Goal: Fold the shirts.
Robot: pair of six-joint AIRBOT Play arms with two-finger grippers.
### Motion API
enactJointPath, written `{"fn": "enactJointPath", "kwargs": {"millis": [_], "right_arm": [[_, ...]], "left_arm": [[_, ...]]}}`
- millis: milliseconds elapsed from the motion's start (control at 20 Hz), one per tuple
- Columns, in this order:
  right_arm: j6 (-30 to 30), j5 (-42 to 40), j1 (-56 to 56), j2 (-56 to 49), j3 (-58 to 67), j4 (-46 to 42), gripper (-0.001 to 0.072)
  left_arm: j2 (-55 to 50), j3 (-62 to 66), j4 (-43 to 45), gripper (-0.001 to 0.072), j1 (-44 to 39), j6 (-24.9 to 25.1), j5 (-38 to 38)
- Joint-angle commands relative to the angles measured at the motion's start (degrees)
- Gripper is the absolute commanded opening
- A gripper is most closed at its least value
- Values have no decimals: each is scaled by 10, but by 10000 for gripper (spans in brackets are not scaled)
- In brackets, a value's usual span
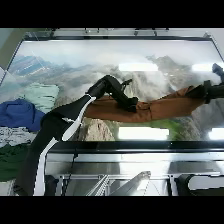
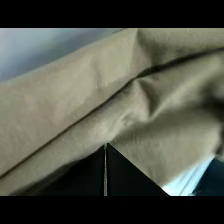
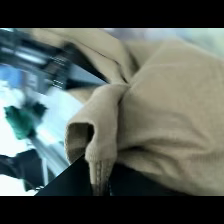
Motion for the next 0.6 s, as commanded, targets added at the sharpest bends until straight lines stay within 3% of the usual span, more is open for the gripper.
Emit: {"fn": "enactJointPath", "kwargs": {"millis": [0,150,250,550], "right_arm": [[17,46,-12,11,33,82,14],[26,42,59,38,33,112,14],[28,-3,155,58,33,111,15],[108,-316,527,7,33,39,15]], "left_arm": [[26,7,-112,29,-11,42,-16],[121,5,-110,29,41,90,54],[198,-19,-92,29,105,91,104],[407,-179,-53,28,301,92,219]]}}
